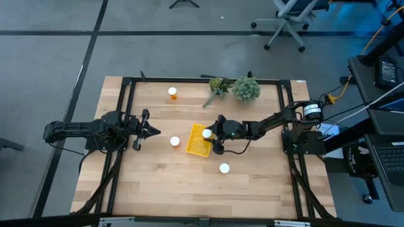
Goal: Pick and place pill bottles into a basket
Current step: Put the orange pill bottle into the yellow bin
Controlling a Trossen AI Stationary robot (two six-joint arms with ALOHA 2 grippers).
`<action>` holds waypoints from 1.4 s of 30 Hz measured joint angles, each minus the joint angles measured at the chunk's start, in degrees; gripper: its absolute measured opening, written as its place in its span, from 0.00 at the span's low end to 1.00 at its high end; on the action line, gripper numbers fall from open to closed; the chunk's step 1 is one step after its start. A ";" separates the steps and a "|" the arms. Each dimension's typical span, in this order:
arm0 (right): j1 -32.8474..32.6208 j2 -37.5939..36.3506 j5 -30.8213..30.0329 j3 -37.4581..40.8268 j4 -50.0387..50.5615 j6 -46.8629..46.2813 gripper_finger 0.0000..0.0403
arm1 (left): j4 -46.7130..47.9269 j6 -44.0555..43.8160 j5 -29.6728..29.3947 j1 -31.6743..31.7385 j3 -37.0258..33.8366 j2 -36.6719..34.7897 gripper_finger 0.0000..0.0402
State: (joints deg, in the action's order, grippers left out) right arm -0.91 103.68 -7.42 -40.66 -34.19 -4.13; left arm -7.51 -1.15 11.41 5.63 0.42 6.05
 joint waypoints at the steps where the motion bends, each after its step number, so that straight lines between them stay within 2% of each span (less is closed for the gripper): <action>1: 0.00 0.00 0.00 0.00 -0.01 0.10 0.69 | 0.00 0.01 0.00 -0.01 0.01 0.00 0.04; 13: 0.00 -0.13 -0.04 0.00 0.52 0.38 0.69 | 0.00 0.00 0.01 0.00 0.01 0.00 0.04; 27: -0.02 -5.89 -1.07 -0.02 1.86 3.77 0.69 | -0.02 0.00 0.01 0.00 0.01 0.01 0.04; 35: -0.02 -14.41 -0.97 -0.02 3.70 5.95 0.68 | -0.02 0.00 0.01 0.00 0.01 0.01 0.04; 42: -0.06 -25.21 -0.90 -0.04 16.51 4.38 0.58 | -0.02 1.96 0.02 0.00 0.01 0.01 0.03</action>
State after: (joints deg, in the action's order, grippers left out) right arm -0.97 78.47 -8.32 -40.71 -17.67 0.25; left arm -7.53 0.81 11.43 5.63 0.43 6.05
